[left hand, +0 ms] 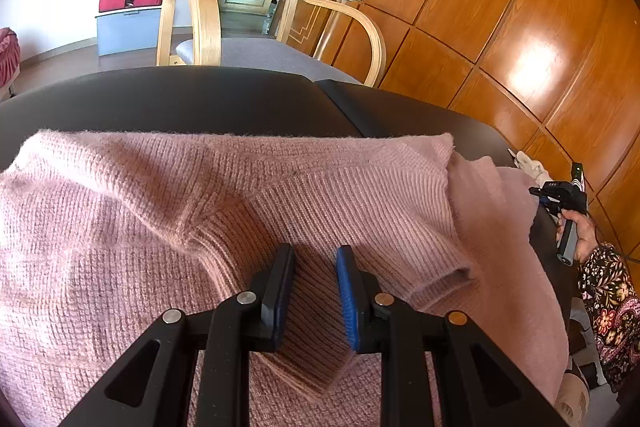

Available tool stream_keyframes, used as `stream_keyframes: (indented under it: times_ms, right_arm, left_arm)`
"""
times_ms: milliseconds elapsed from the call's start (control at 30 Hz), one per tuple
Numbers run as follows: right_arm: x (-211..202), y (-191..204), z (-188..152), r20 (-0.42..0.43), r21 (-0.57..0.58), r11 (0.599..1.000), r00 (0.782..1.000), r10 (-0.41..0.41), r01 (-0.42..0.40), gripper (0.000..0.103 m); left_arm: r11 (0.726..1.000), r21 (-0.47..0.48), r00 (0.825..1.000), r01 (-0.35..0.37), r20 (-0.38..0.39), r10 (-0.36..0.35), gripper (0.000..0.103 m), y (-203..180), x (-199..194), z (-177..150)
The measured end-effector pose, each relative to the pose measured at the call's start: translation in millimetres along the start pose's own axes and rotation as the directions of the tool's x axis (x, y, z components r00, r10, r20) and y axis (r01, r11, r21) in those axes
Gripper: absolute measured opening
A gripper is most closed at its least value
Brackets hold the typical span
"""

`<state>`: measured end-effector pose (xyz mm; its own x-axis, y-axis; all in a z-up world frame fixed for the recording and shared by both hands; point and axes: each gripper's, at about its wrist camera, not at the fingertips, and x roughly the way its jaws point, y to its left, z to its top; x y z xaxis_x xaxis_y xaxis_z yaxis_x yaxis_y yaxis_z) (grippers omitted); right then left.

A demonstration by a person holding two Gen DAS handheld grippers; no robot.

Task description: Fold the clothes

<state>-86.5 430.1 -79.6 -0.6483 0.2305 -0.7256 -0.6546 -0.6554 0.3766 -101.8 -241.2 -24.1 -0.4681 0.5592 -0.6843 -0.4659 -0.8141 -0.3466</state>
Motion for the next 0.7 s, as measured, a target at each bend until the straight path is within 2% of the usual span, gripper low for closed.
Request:
stream_keyframes:
  times_ms: [100, 233, 333, 433, 533, 600, 700]
  right_arm:
    - [-12.0, -0.7, -3.6, 0.035, 0.052, 0.994, 0.995, 0.096, -0.097, 0.012]
    - [-47.4, 14.4, -16.1, 0.102, 0.025, 0.978, 0.974, 0.202, -0.206, 0.012]
    - [-77.4, 34.6, -34.5, 0.109, -0.029, 0.952, 0.946, 0.306, -0.304, 0.012]
    - [-101.8, 66.8, -58.6, 0.076, -0.109, 0.91, 0.91, 0.408, -0.399, 0.012]
    - [-125.6, 102.4, -87.0, 0.018, -0.191, 0.853, 0.867, 0.499, -0.486, 0.012]
    - [-146.9, 133.0, -114.1, -0.046, -0.254, 0.788, 0.821, 0.569, -0.56, 0.012]
    - [-177.9, 179.5, -155.5, -0.146, -0.32, 0.673, 0.737, 0.66, -0.666, 0.012]
  left_arm:
    - [1.0, -0.004, 1.0, 0.005, 0.0, -0.005, 0.021, 0.8, -0.7, 0.1]
    - [1.0, -0.01, 1.0, 0.013, 0.001, -0.013, 0.021, 2.3, -1.6, -0.2]
    - [1.0, -0.014, 1.0, 0.016, 0.001, -0.016, 0.021, 2.6, -1.5, -0.2]
    - [1.0, -0.015, 1.0, 0.018, 0.002, -0.018, 0.021, 4.0, -1.5, 0.3]
    - [0.999, -0.024, 1.0, 0.026, 0.006, -0.026, 0.021, 5.5, -2.2, 0.4]
    - [0.999, -0.026, 1.0, 0.027, 0.007, -0.027, 0.021, 5.1, -2.0, 0.6]
    - [1.0, -0.014, 1.0, 0.009, 0.006, -0.009, 0.021, 1.0, -2.4, 1.4]
